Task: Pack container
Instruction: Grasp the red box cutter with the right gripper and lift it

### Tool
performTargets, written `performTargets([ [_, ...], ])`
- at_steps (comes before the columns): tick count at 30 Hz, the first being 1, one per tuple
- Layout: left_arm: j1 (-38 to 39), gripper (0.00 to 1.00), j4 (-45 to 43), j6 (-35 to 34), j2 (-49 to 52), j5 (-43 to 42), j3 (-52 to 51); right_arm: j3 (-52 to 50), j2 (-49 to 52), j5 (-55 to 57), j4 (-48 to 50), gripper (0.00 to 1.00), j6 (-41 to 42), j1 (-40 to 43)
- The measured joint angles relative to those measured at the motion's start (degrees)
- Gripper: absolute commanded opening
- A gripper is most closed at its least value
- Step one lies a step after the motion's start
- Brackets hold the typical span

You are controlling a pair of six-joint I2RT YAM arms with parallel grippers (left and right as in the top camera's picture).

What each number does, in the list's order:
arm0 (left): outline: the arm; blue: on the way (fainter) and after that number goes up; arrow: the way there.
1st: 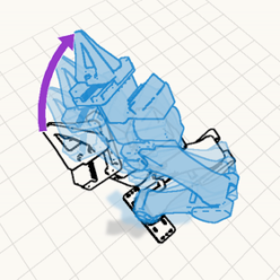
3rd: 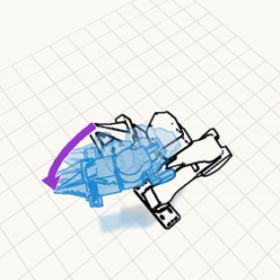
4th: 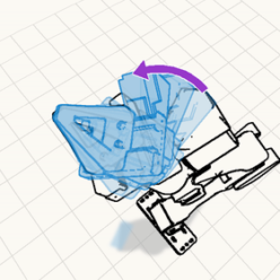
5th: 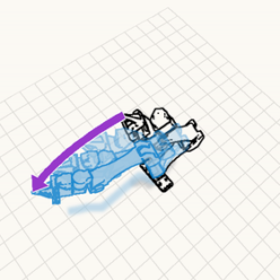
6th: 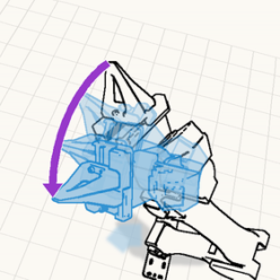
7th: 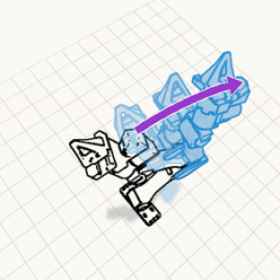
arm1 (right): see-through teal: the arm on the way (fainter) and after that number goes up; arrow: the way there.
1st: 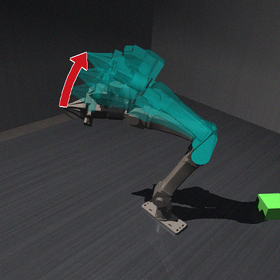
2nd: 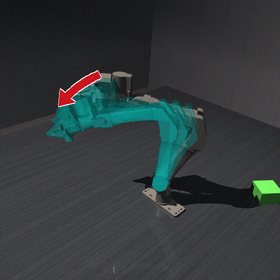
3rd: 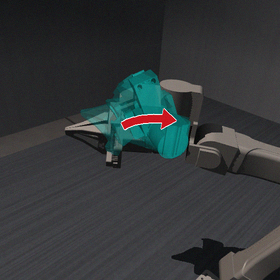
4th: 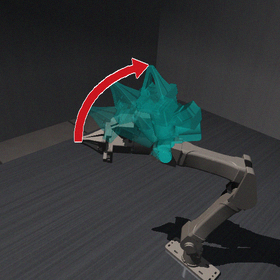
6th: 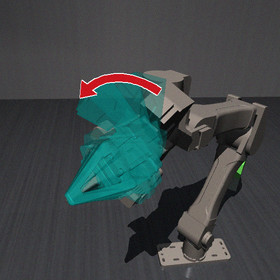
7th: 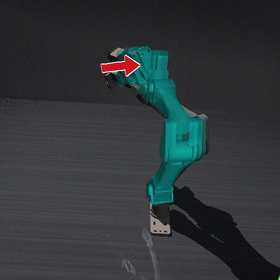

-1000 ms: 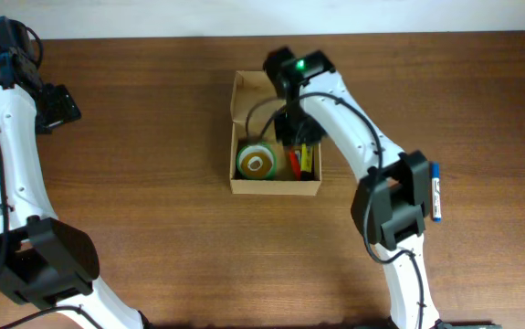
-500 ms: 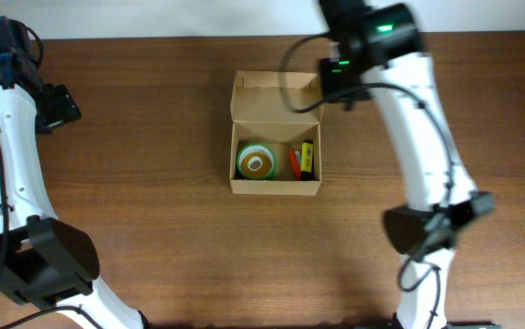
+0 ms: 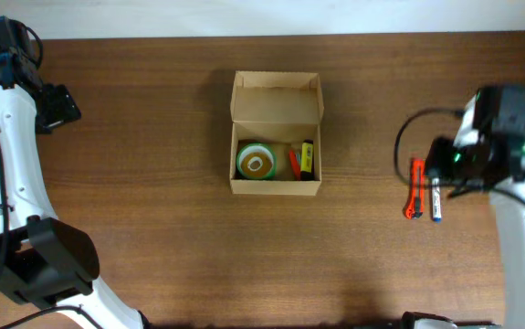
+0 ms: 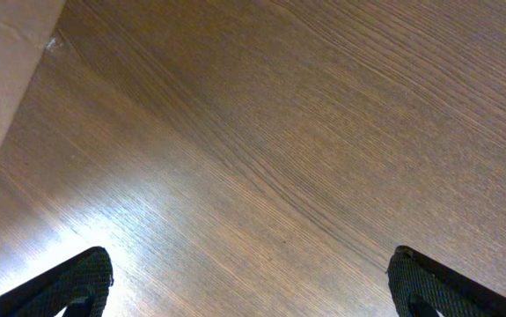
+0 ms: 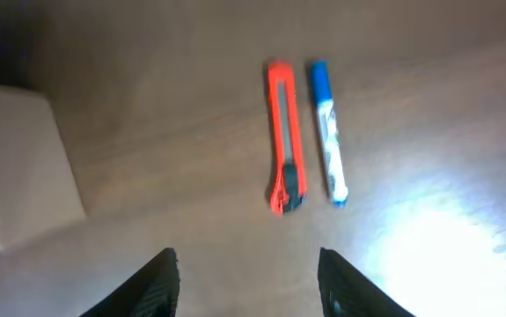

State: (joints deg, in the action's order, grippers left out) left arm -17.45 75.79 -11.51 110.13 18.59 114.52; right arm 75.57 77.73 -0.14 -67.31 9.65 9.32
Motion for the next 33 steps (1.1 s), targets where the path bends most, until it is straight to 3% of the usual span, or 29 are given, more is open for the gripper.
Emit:
performTargets([
  [6, 0.0, 1.0, 0.0, 0.0, 0.0, 0.0, 0.0, -9.5, 5.6, -0.4, 5.6, 0.54, -2.3, 0.0],
  [22, 0.0, 1.0, 0.0, 0.0, 0.0, 0.0, 0.0, -9.6, 23.0, 0.1, 13.2, 0.62, -4.3, 0.4],
  [33, 0.0, 1.0, 0.0, 0.0, 0.0, 0.0, 0.0, -9.6, 24.6, -0.9, 14.9, 0.63, -5.6, 9.0],
])
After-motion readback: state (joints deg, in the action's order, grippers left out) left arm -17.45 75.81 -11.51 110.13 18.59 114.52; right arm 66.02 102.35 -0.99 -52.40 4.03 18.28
